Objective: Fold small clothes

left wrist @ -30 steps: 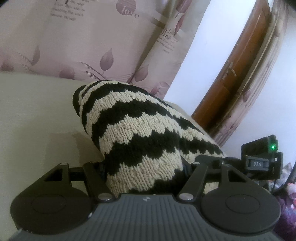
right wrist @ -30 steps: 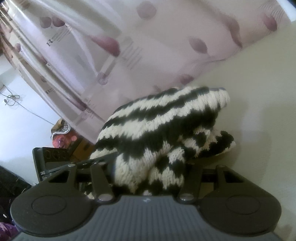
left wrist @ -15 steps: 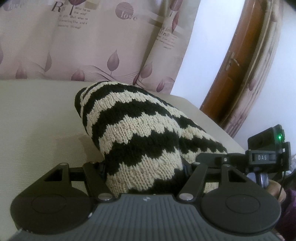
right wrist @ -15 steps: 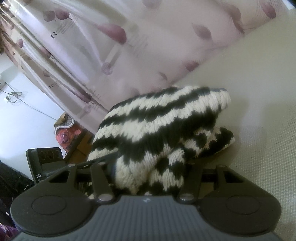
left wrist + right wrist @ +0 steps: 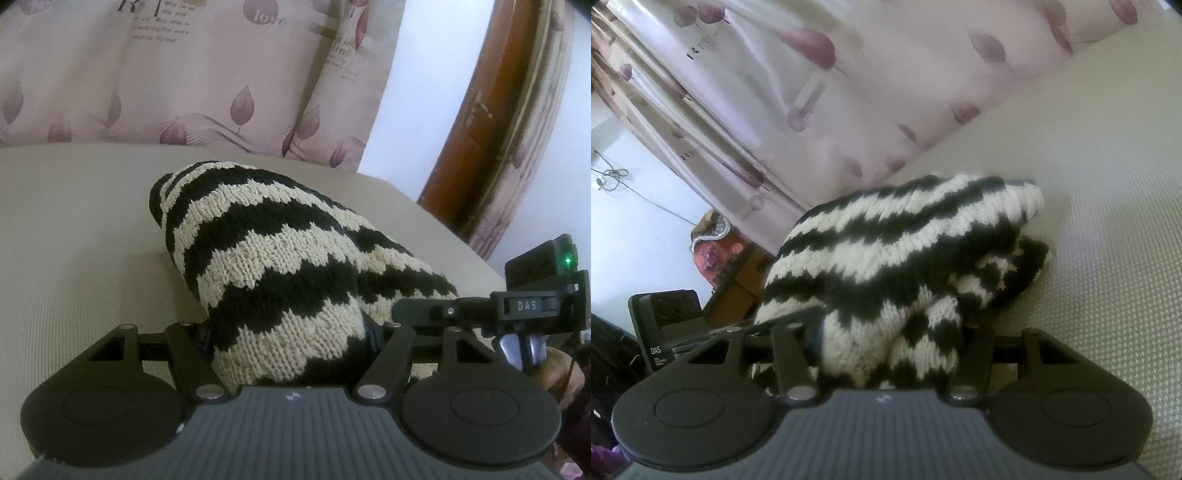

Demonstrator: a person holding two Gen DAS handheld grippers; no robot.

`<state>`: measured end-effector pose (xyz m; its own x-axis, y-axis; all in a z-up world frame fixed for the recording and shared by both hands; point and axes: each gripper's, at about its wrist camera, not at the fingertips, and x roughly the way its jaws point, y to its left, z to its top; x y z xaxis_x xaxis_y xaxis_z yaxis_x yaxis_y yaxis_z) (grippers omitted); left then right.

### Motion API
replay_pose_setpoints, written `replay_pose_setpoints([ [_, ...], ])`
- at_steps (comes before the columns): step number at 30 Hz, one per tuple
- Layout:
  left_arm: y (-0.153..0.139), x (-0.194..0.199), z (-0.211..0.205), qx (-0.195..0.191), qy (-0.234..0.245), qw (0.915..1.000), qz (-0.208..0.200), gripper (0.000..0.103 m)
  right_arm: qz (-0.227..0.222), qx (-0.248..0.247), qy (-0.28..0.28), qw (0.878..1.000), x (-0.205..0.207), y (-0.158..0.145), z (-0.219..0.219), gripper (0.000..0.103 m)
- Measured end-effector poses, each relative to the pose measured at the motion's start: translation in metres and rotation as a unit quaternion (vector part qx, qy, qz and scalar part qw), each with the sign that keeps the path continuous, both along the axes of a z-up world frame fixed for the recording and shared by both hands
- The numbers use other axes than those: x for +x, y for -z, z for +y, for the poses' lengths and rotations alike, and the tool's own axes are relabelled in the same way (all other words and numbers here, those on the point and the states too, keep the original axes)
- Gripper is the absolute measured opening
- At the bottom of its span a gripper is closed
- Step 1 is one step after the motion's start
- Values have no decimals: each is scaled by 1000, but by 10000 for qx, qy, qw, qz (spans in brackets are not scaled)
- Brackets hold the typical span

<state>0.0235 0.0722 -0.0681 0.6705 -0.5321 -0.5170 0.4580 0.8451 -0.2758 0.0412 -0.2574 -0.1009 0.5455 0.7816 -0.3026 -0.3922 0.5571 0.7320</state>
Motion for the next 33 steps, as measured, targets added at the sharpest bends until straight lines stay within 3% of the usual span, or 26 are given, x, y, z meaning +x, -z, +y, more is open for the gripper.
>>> replay_pose_setpoints([
  [6, 15, -2, 5, 32, -278, 9996, 4, 78, -134, -495, 72, 9987, -3, 5, 8, 57],
  [13, 27, -8, 4, 182, -659, 9975, -197, 103, -454, -1209, 273, 9913, -17, 9, 19, 69],
  [17, 24, -12, 0, 352, -732, 9958, -422, 103, -540, -1194, 334, 9908, -21, 11, 18, 71],
  [20, 18, -20, -6, 545, -829, 9927, -679, 103, -889, -1356, 504, 9855, -36, 5, 21, 73],
  [25, 6, -41, -17, 970, -1132, 9804, -1289, 103, -1580, -1608, 1120, 9678, -75, -11, 25, 75],
  [30, -9, -61, -31, 1384, -1529, 9574, -2019, 103, -2074, -1636, 1603, 9511, -111, -22, 25, 87],
  [33, -17, -75, -39, 1338, -1631, 9470, -2421, 103, -2458, -1771, 1865, 9346, -132, -30, 28, 96],
])
